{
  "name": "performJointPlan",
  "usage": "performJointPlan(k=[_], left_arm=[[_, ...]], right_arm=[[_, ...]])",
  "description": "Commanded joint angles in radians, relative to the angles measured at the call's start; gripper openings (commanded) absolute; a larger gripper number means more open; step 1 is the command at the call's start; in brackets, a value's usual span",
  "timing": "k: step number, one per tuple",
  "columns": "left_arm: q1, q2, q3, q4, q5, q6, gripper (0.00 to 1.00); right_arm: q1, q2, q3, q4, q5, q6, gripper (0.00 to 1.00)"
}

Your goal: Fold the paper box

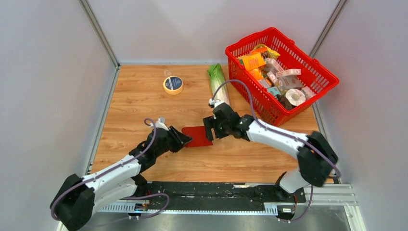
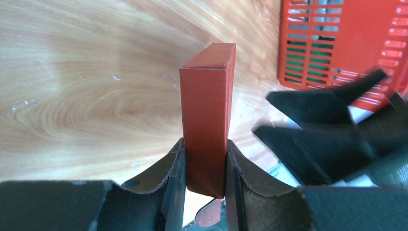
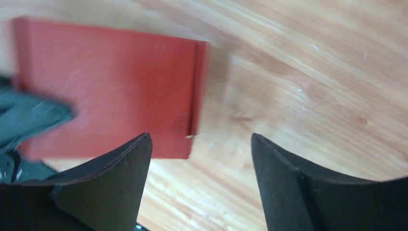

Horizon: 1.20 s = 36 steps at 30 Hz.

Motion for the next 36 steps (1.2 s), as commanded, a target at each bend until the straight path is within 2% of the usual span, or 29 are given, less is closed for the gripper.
performJointPlan(k=[1,2,3,4,6,7,10,14,18,22,27,30,32,36], left_arm=[[0.068,-0.144,0.108,-0.374,0.186,0.029,0.28],[0.085,-0.17,0.117,-0.413,0.206,0.015,0.28],[0.113,-0.222,0.119,-0.438,0.229,0.001,0.27],[0.125,-0.247,0.111,-0.45,0.275,-0.046,0.27],[0.156,-0.31,0.076,-0.45,0.329,-0.108,0.27],[0.162,-0.325,0.061,-0.426,0.384,-0.179,0.27],[0.167,-0.37,-0.013,-0.334,0.482,-0.299,0.22],[0.167,-0.44,-0.024,-0.389,0.512,-0.327,0.21],[0.167,-0.549,-0.03,-0.437,0.493,-0.37,0.22],[0.167,-0.583,-0.033,-0.484,0.493,-0.387,0.22],[0.167,-0.58,-0.027,-0.503,0.503,-0.387,0.22],[0.167,-0.58,-0.022,-0.504,0.496,-0.39,0.23],[0.167,-0.58,-0.021,-0.5,0.492,-0.392,0.24],[0.167,-0.582,-0.025,-0.489,0.478,-0.378,0.32]], right_arm=[[0.273,-0.268,-0.053,0.041,0.341,-0.25,0.82],[0.326,-0.314,-0.142,0.101,0.364,-0.296,0.83],[0.376,-0.349,-0.185,0.238,0.366,-0.357,0.84],[0.466,-0.406,-0.231,0.297,0.37,-0.455,0.84],[0.543,-0.434,-0.32,0.462,0.458,-0.534,0.85],[0.591,-0.426,-0.331,0.497,0.482,-0.611,0.85],[0.645,-0.368,-0.285,0.505,0.544,-0.69,0.85],[0.7,-0.223,-0.213,0.522,0.663,-0.831,0.84],[0.745,-0.14,-0.201,0.6,0.737,-0.927,0.82],[0.769,-0.083,-0.213,0.692,0.8,-0.991,0.78],[0.803,-0.032,-0.262,0.928,0.973,-1.129,0.67],[0.82,-0.02,-0.287,1.015,1.035,-1.148,0.59],[0.831,-0.018,-0.299,1.043,1.047,-1.142,0.52],[0.838,-0.017,-0.305,1.039,1.044,-1.105,0.46]])
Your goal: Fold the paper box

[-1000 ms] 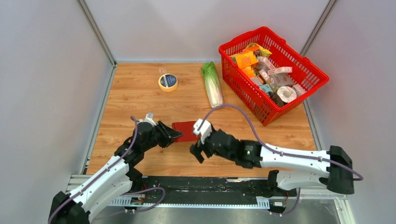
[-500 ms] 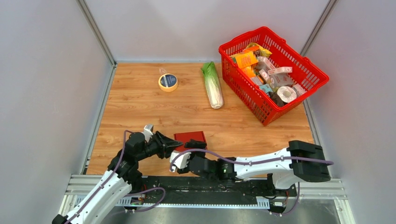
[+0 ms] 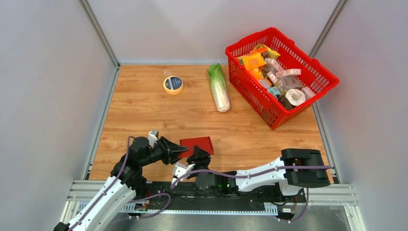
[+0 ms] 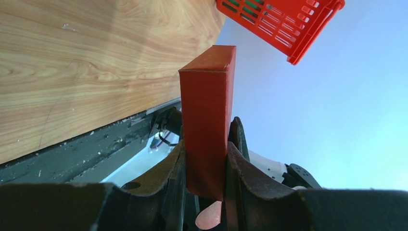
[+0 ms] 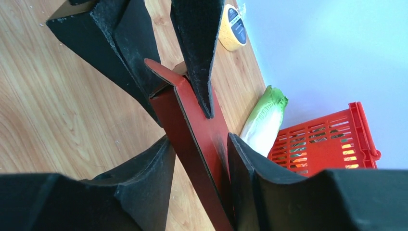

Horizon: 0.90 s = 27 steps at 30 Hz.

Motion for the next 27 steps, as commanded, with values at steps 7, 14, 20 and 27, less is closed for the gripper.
performJointPlan(k=[7,14,20,27], left_arm=[[0.004,-0.035,0.094,-0.146,-0.133,0.308,0.61],[0.004,-0.225,0.173,-0.414,-0.467,0.687,0.69],[0.003,-0.237,0.082,-0.184,-0.4,0.816,0.55],[-0.02,0.144,0.18,0.059,-0.265,1.02,0.59]], right_arm=[[-0.027,-0.077,-0.021,-0.077,-0.011,0.232,0.35],[-0.213,-0.19,0.049,-0.516,-0.513,0.565,0.33],[-0.431,-0.136,0.19,-0.833,-0.87,0.739,0.34],[-0.488,-0.046,0.273,-0.903,-1.022,0.752,0.33]])
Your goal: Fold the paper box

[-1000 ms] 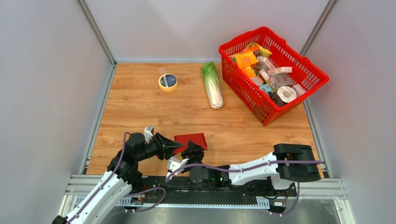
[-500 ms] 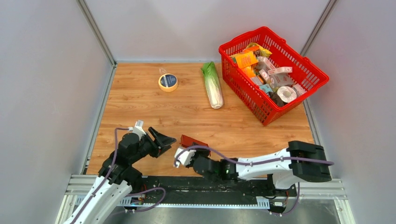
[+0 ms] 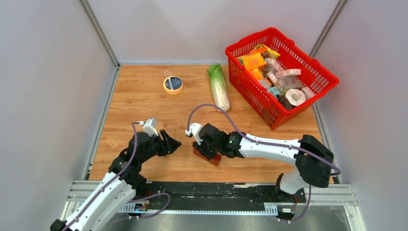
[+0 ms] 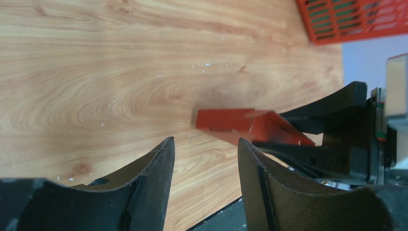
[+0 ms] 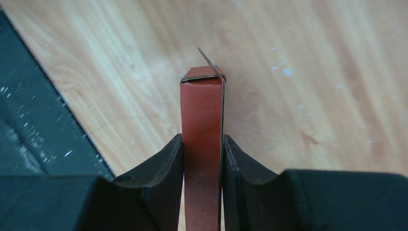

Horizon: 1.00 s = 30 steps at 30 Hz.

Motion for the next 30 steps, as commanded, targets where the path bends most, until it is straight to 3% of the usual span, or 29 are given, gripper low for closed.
performJointPlan(k=[1,5,12,20,30], left_arm=[[-0.047,0.2,0.109,0.204,0.074,0.2,0.59],[-0.1,0.272,0.11,0.308,0.058,0.279,0.57],[-0.15,0.384,0.066,0.53,0.173,0.328,0.48],[-0.175,0.464,0.095,0.51,0.195,0.421,0.44],[-0.178,0.542,0.09,0.514,0.2,0.42,0.41]], right_arm=[[-0.021,0.031,0.025,-0.076,-0.188,0.06,0.33],[-0.058,0.027,-0.009,-0.027,-0.255,0.059,0.33],[-0.101,0.048,-0.005,0.0,-0.29,0.048,0.32],[-0.115,0.025,-0.018,0.022,-0.301,0.043,0.31],[-0.12,0.019,-0.023,0.034,-0.295,0.046,0.31]])
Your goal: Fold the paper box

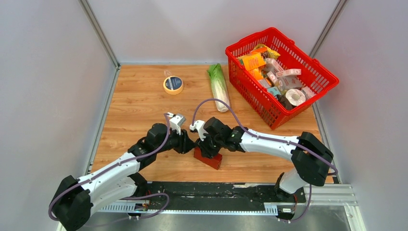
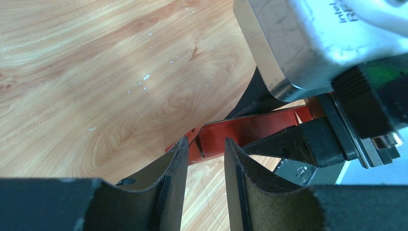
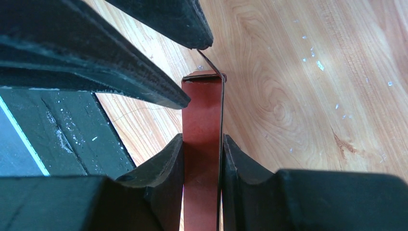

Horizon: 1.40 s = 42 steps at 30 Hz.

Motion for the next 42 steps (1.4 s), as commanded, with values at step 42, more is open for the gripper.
performJointPlan(k=[42], left_arm=[[-0.166,0.058,0.104,-0.111,-0.235,0.132,0.03]], right_arm=[[-0.003,-0.04,-0.004,0.054,0.052,0.001,0.3]])
